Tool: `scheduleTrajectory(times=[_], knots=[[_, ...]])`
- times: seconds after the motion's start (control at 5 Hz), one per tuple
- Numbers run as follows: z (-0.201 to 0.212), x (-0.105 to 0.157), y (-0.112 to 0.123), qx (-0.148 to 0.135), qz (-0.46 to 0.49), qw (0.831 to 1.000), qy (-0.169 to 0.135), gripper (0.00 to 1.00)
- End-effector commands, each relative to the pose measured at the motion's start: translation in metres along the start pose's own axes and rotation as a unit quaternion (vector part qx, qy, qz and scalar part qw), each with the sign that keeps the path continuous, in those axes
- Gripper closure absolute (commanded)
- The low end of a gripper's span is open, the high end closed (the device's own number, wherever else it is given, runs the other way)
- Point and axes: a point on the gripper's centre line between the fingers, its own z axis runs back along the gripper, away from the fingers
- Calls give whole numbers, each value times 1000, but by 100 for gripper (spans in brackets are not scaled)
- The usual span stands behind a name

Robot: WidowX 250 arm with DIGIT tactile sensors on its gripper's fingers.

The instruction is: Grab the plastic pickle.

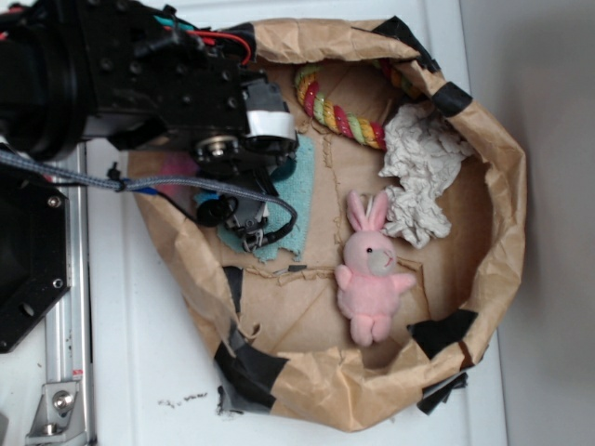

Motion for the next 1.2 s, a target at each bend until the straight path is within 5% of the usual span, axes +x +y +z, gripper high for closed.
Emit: scheduleTrajectory(times=[0.0,0.2,0.4,0.6,1.0], knots=[[5,2,9,2,-14,1000,-16,100],[19,2,8,-10,-26,999,-17,100],[69,16,-3,-28,-64,996,-61,100],[119,37,-23,-57,-79,993,-68,100],[117,39,-32,-47,-106,992,-59,100]])
